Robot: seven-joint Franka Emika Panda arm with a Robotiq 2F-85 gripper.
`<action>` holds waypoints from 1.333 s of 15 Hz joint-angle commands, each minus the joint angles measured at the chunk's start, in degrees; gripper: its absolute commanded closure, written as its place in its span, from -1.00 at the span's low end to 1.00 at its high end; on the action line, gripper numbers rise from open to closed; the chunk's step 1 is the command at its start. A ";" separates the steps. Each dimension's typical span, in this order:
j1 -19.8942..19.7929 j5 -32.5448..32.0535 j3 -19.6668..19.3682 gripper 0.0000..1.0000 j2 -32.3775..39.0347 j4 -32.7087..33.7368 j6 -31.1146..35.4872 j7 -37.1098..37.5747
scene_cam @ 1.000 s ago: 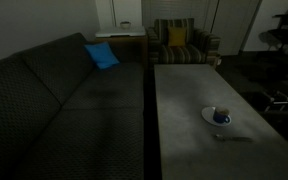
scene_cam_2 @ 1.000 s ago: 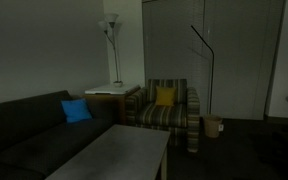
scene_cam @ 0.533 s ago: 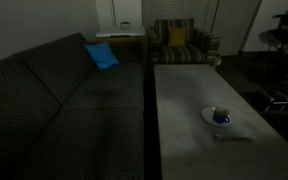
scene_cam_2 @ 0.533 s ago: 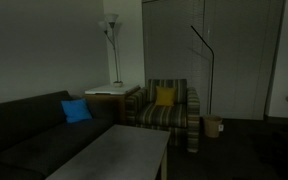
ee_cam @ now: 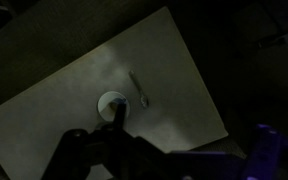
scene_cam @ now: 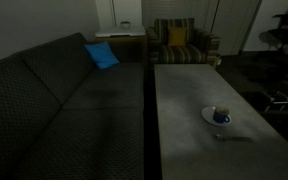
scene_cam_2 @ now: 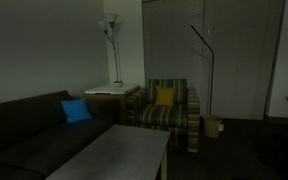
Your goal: Put the spoon in the mug, take it out and put it back on the table
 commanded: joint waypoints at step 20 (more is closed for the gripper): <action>-5.17 1.99 -1.45 -1.00 27.52 6.46 25.71 -23.82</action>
